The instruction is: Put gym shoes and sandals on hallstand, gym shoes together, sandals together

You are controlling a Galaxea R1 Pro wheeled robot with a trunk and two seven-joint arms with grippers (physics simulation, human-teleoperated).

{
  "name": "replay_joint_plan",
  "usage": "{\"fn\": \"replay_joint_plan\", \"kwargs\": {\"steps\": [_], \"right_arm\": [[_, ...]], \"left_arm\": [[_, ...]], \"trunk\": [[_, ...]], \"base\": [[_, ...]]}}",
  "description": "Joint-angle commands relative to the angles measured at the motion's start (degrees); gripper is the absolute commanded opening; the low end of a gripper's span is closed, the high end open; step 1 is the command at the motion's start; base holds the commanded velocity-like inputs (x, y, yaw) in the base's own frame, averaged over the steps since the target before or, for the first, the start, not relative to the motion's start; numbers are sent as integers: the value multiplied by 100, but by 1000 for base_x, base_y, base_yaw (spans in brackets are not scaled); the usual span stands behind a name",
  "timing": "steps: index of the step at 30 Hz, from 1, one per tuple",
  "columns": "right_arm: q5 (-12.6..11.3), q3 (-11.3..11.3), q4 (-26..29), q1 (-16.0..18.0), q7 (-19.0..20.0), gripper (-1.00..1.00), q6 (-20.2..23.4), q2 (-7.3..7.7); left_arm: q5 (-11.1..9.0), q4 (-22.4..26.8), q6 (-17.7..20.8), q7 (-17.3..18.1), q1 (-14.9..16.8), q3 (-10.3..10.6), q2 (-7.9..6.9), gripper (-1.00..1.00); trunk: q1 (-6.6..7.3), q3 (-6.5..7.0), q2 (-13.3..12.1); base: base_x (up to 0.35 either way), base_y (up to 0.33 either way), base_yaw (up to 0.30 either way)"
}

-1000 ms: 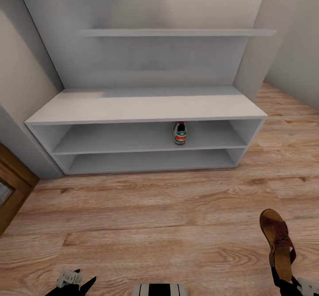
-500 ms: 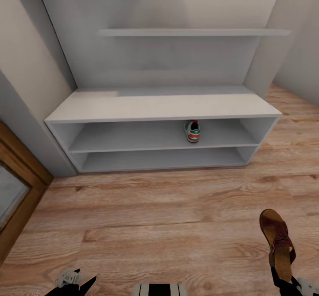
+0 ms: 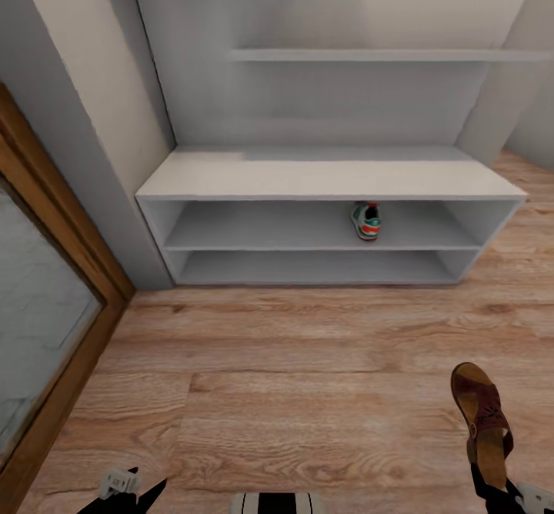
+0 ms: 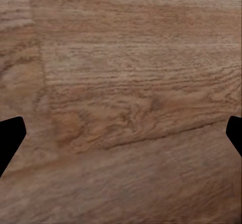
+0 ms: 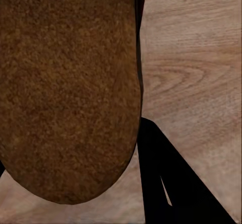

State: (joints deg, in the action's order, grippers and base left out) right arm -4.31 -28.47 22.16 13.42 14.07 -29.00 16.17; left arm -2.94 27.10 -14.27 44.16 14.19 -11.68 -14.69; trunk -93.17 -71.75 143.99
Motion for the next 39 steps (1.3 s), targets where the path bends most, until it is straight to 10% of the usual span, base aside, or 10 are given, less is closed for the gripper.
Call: {"fn": "replay_joint_plan", "kwargs": {"steps": [1, 18, 25, 28, 29, 31, 39], "right_arm": [[-70, -27, -2, 3, 69, -100, 0, 0], [-67, -28, -5, 5, 65, -100, 0, -5], [-29, 15, -55, 4, 71, -100, 17, -66], [24, 117, -74, 8, 63, -100, 37, -254], [308, 461, -47, 11, -180, -100, 241, -635], [479, 600, -19, 18, -419, -100, 413, -760], [1340, 1260, 922, 495, -2277, -100, 2624, -1930]], "left_arm": [[-22, -11, -6, 31, 5, -10, 1, 100], [13, 35, -19, 151, 5, 14, 13, 100], [32, 114, -7, 1177, 52, 44, 122, 100], [42, 122, 13, 1430, 88, 52, 171, 100], [44, 127, 43, 1592, 116, 69, 280, 100], [47, 128, 49, 1617, 124, 93, 327, 100], [87, 125, 32, 1845, 111, 337, 355, 100]], "trunk": [[2, -4, 2], [2, -4, 2], [2, -4, 2], [2, -4, 2], [2, -4, 2], [2, -4, 2], [2, -4, 2]], "base": [[-98, 285, 260], [-11, 46, 50], [0, 0, 0], [0, 0, 0], [0, 0, 0], [0, 0, 0], [0, 0, 0]]}}
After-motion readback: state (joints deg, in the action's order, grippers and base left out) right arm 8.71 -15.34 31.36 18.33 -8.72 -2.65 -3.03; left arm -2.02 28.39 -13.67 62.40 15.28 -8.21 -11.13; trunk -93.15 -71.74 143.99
